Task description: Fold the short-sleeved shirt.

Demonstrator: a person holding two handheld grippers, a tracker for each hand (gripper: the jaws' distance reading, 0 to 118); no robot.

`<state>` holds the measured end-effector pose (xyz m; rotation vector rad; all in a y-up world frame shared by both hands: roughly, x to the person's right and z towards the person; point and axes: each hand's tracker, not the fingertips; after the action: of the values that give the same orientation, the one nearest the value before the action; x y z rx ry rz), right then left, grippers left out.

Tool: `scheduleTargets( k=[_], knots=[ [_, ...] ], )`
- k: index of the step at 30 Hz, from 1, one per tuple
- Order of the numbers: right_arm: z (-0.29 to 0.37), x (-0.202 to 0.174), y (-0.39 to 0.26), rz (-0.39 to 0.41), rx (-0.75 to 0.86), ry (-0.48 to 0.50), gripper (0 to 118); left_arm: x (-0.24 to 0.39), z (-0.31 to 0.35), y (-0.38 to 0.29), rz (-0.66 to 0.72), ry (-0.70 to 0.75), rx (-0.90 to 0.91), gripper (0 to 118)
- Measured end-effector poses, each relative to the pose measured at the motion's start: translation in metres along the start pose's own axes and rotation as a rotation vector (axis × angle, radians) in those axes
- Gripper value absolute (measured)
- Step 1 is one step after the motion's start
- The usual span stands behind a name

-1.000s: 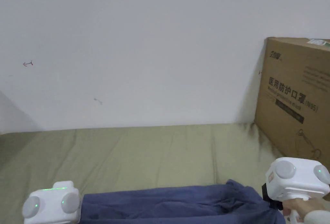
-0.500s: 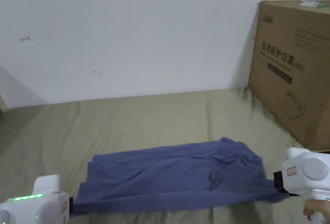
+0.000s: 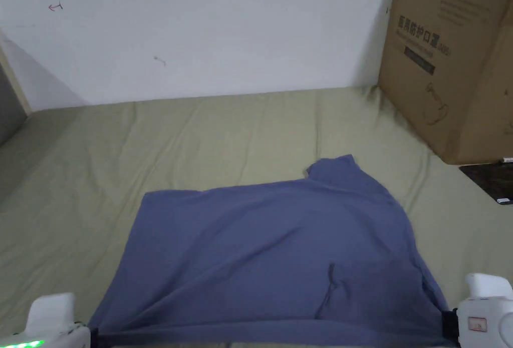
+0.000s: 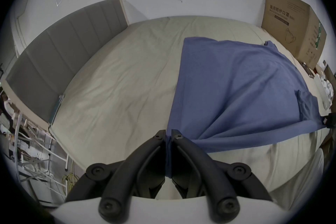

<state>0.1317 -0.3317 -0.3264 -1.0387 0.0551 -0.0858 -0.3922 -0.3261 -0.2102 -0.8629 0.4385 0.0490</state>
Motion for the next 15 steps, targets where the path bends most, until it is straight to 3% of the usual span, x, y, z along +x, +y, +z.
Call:
scheduleTargets(
  k=[6, 7, 8, 11, 12, 15],
  knots=[
    [0.001, 0.011, -0.014, 0.010, -0.012, -0.015, 1, -0.002, -0.006, -0.027, 0.017, 0.005, -0.028, 4],
    [0.000, 0.010, -0.013, 0.009, -0.006, -0.018, 2, 0.000, -0.007, -0.028, 0.033, 0.003, -0.014, 9],
    [-0.001, 0.010, -0.013, -0.001, 0.008, -0.014, 10, 0.000, -0.007, -0.027, 0.041, -0.005, -0.004, 30],
    [0.000, 0.009, -0.010, -0.017, 0.021, -0.004, 74, -0.002, -0.005, -0.023, 0.049, -0.034, -0.026, 108],
    [0.000, 0.010, -0.009, -0.015, 0.029, -0.003, 74, -0.003, -0.004, -0.024, 0.060, -0.051, -0.021, 109],
    [0.014, 0.008, -0.007, 0.009, 0.066, -0.004, 71, -0.002, 0.019, -0.022, 0.077, -0.073, 0.023, 95]
  ],
)
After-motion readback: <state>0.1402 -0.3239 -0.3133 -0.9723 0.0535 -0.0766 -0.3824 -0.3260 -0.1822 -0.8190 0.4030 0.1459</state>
